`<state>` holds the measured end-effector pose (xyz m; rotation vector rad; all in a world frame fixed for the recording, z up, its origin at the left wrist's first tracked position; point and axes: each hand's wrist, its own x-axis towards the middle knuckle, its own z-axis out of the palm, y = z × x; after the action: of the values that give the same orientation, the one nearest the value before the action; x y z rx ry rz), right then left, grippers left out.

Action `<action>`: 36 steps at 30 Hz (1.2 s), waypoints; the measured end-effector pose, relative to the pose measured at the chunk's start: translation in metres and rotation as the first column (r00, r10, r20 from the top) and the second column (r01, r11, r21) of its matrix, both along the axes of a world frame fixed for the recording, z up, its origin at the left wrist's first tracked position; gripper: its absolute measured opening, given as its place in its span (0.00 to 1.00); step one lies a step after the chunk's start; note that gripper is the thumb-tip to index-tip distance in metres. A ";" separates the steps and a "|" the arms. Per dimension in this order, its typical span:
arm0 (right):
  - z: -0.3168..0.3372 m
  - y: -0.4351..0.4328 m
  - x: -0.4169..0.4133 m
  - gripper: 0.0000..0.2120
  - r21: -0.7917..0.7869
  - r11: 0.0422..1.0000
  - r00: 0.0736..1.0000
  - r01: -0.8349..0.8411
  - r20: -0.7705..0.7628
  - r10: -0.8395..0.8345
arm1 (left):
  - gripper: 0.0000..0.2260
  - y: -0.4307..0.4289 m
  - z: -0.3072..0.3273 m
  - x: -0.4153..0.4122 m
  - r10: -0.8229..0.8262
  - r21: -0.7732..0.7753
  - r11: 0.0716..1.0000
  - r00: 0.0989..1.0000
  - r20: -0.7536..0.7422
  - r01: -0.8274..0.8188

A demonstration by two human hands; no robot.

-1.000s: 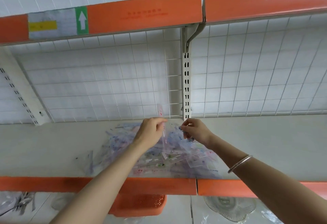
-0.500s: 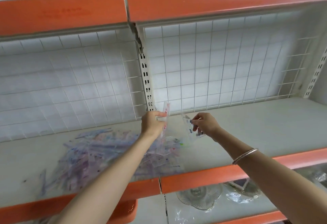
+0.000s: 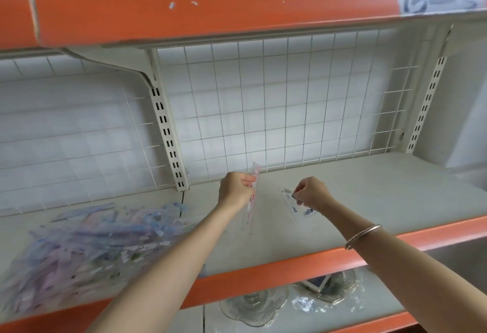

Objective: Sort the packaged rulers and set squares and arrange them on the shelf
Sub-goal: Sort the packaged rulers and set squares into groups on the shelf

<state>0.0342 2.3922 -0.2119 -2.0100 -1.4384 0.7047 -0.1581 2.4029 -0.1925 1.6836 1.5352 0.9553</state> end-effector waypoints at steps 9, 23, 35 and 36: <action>-0.019 0.002 0.027 0.09 -0.041 0.999 0.977 -0.015 0.211 0.023 | 0.17 0.010 -0.007 0.048 -0.056 -0.047 0.997 0.998 0.010 0.057; 0.013 -0.013 0.044 0.21 0.203 0.969 0.989 -0.143 -0.018 0.149 | 0.13 0.012 -0.004 0.124 -0.075 -0.055 0.995 0.991 0.109 0.082; -0.002 -0.004 0.150 0.13 0.144 0.985 0.952 0.096 0.276 -0.133 | 0.19 0.010 -0.013 0.168 -0.268 0.070 0.932 0.808 -0.525 0.355; -0.004 -0.004 0.159 0.13 0.142 0.983 0.943 0.121 0.292 -0.158 | 0.19 0.010 -0.013 0.170 -0.255 0.093 0.917 0.749 -0.612 0.388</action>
<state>0.1928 2.3877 -0.2158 -2.1655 -1.4476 0.2473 0.0119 2.4132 -0.2057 2.4794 1.4516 0.4276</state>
